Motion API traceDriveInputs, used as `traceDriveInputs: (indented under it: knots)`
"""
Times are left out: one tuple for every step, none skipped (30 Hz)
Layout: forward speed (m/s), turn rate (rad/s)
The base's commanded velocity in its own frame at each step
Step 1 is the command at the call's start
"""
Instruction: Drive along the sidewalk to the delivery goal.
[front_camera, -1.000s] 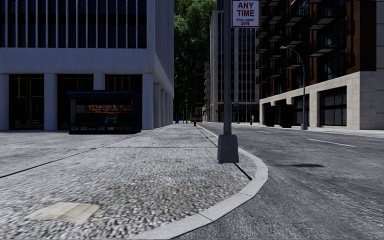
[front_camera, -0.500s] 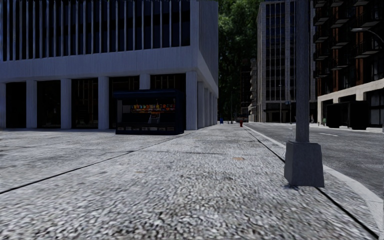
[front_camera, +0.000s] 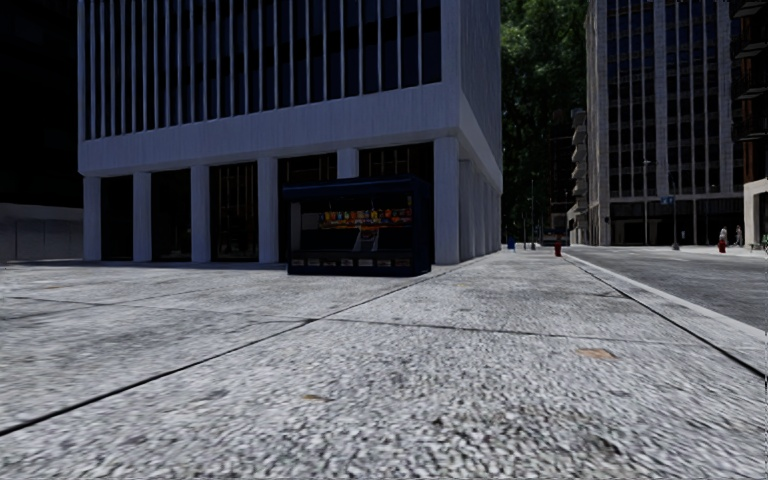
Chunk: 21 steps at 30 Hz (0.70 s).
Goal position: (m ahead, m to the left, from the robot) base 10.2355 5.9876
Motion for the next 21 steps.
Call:
traceDriveInputs:
  knots:
    - [2.0, 0.67]
    - [2.0, 0.67]
    - [2.0, 0.67]
    - [2.0, 0.67]
    - [2.0, 0.67]
    - [2.0, 0.67]
    - [2.0, 0.67]
    - [2.0, 0.67]
    - [2.0, 0.67]
    - [2.0, 0.67]
    - [2.0, 0.67]
    - [2.0, 0.67]
    - [2.0, 0.67]
    - [2.0, 0.67]
    - [2.0, 0.67]
    - [2.0, 0.67]
    - [2.0, 0.67]
    - [2.0, 0.67]
    - [2.0, 0.67]
    - [2.0, 0.67]
    - [2.0, 0.67]
